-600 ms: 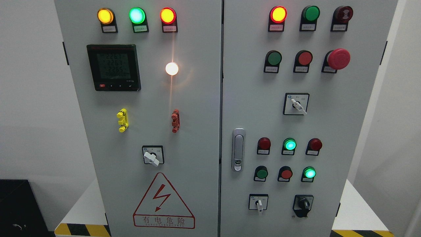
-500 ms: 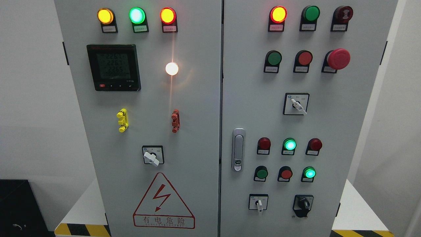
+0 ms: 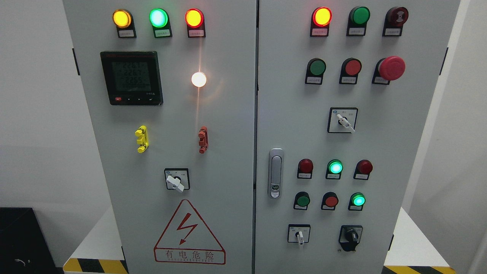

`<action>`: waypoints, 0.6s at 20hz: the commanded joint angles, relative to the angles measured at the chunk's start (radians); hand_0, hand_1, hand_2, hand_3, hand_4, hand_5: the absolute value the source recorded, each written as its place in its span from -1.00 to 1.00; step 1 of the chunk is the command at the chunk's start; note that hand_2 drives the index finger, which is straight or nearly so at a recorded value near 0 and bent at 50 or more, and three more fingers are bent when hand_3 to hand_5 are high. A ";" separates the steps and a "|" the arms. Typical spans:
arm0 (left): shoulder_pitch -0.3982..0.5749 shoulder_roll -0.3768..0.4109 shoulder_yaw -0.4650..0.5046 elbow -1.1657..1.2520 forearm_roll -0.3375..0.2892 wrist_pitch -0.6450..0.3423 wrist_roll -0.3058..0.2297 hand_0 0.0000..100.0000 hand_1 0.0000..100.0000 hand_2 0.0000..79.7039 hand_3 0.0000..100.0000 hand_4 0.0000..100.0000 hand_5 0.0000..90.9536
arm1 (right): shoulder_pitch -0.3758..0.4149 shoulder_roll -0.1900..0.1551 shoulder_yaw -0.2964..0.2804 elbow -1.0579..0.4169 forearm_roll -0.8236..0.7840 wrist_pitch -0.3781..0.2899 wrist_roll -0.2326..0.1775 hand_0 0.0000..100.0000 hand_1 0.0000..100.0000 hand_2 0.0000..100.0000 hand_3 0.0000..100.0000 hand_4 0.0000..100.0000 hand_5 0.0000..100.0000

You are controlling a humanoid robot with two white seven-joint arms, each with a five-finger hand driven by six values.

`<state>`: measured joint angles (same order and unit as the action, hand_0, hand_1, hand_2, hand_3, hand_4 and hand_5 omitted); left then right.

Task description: Flip black knob to close circuit

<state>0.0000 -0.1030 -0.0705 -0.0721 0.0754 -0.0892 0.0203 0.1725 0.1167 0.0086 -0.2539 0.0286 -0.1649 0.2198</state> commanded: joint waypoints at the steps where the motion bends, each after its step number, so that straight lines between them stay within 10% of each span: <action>1: 0.006 0.000 0.000 0.000 0.000 0.000 -0.002 -0.76 0.11 -1.00 -1.00 -1.00 -1.00 | 0.001 0.001 -0.018 -0.102 0.112 0.033 -0.043 -1.00 -0.95 -1.00 -1.00 -1.00 -1.00; 12: 0.006 0.000 0.000 0.000 0.000 0.000 0.000 -0.76 0.11 -1.00 -1.00 -1.00 -1.00 | 0.041 0.001 -0.088 -0.508 0.434 0.179 -0.060 -1.00 -0.94 -1.00 -1.00 -1.00 -1.00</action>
<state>0.0000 -0.1030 -0.0705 -0.0721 0.0753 -0.0892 0.0208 0.1961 0.1178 0.0086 -0.4787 0.2913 0.0023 0.1657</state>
